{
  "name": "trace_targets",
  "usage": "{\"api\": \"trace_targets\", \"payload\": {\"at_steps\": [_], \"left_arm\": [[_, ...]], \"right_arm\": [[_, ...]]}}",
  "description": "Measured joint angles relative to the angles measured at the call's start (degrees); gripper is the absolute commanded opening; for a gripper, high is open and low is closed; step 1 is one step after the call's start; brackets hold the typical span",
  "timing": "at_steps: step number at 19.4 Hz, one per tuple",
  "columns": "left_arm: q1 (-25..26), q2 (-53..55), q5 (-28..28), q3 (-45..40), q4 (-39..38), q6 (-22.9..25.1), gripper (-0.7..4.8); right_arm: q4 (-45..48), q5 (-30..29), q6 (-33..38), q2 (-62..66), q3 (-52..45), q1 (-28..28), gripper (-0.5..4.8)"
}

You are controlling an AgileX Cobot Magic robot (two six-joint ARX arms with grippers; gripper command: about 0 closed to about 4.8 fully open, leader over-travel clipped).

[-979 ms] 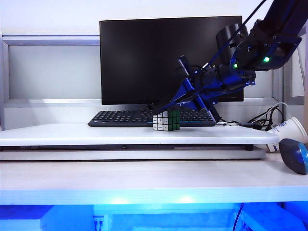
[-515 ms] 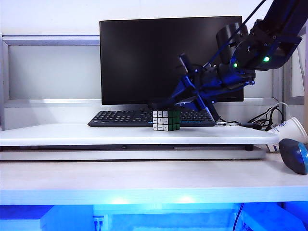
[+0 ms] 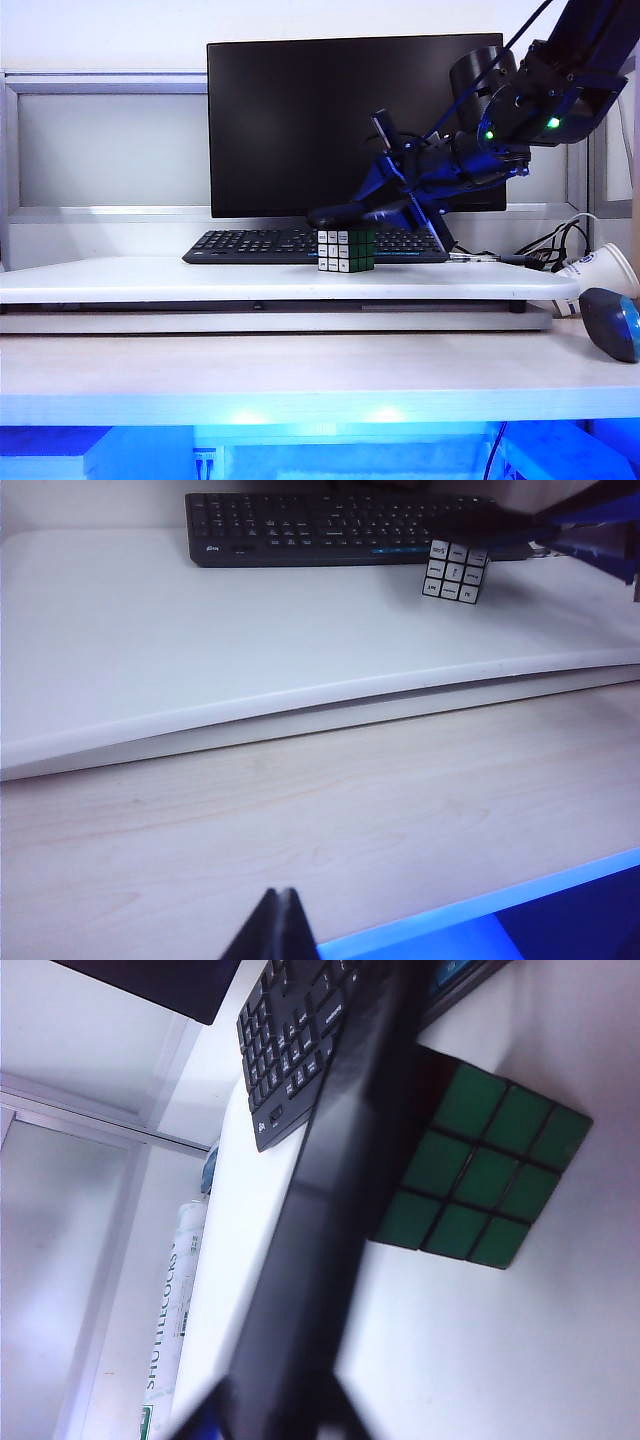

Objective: Put the phone on top of the Rubik's Cube.

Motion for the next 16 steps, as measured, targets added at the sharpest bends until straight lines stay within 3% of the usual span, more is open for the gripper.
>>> {"api": "trace_targets", "payload": {"at_steps": [6, 9, 16], "left_arm": [[0.0, 0.0, 0.0, 0.0, 0.0, 0.0, -0.05], [0.0, 0.0, 0.0, 0.0, 0.0, 0.0, -0.05], [0.0, 0.0, 0.0, 0.0, 0.0, 0.0, -0.04]], "right_arm": [[-3.7, 0.0, 0.0, 0.0, 0.0, 0.0, 2.82], [-3.6, 0.0, 0.0, 0.0, 0.2, 0.0, 3.87], [-3.4, 1.1, -0.3, 0.0, 0.2, -0.7, 3.96]]}}
